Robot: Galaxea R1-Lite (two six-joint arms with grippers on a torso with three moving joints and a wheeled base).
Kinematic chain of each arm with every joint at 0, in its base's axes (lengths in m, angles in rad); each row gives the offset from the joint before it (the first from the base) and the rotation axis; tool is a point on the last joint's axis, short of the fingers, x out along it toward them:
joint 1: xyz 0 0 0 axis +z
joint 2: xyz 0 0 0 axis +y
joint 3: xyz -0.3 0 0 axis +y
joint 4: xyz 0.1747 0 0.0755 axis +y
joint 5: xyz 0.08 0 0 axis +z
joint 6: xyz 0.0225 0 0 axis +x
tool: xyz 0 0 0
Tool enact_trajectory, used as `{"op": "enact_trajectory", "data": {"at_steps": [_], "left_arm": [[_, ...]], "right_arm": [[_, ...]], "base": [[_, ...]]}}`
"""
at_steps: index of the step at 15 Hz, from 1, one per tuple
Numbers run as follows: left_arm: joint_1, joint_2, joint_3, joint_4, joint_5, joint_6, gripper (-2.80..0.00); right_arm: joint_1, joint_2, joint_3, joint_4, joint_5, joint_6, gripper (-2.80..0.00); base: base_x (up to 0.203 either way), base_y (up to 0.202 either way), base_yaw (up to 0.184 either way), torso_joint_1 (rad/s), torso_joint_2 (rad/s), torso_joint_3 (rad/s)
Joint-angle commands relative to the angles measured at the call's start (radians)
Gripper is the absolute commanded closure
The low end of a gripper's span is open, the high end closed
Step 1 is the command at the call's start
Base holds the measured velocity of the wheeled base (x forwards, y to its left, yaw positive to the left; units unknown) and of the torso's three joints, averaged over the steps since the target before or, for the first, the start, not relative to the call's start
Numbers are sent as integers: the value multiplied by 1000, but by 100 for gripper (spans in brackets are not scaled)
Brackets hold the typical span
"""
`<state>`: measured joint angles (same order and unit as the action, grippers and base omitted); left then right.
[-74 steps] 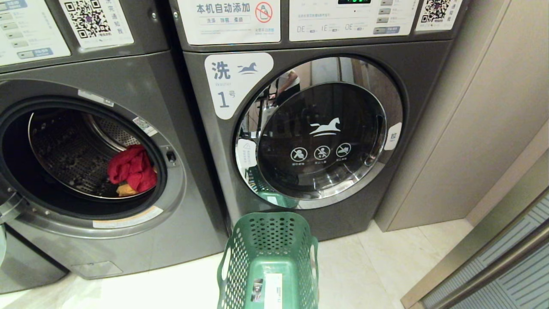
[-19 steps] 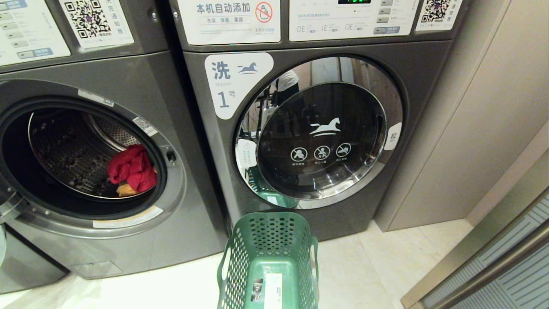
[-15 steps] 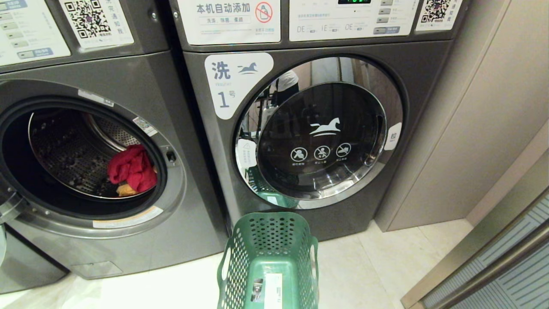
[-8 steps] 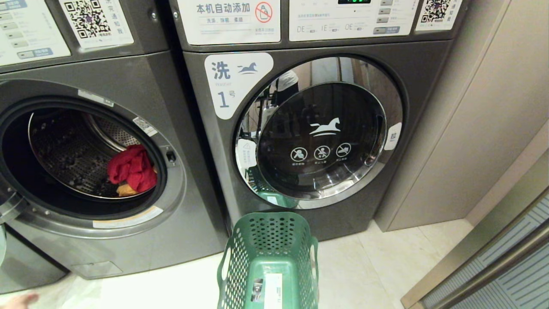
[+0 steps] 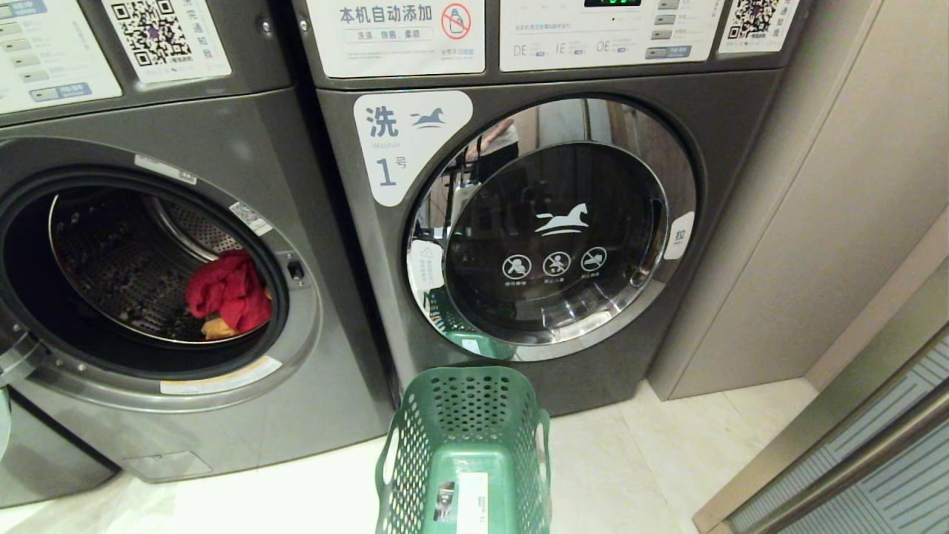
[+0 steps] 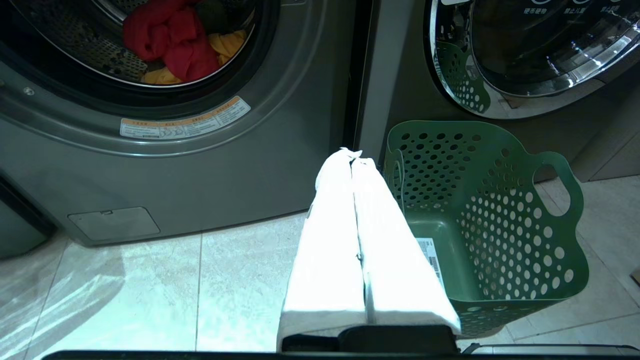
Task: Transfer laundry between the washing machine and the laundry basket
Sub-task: Pick a cloth and place it into the basket
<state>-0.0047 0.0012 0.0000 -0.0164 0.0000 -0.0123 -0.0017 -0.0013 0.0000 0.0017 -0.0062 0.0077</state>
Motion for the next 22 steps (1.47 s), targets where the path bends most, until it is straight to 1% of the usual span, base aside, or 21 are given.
{"op": "enact_trajectory", "data": {"at_steps": [1, 22], "left_arm": [[0, -1, 2, 0, 0, 0, 0], [0, -1, 2, 0, 0, 0, 0]], "right_arm": [[-1, 1, 0, 0, 0, 0, 0], [0, 1, 0, 0, 0, 0, 0]], "base": [[0, 0, 0, 0, 0, 0], [0, 0, 0, 0, 0, 0]]}}
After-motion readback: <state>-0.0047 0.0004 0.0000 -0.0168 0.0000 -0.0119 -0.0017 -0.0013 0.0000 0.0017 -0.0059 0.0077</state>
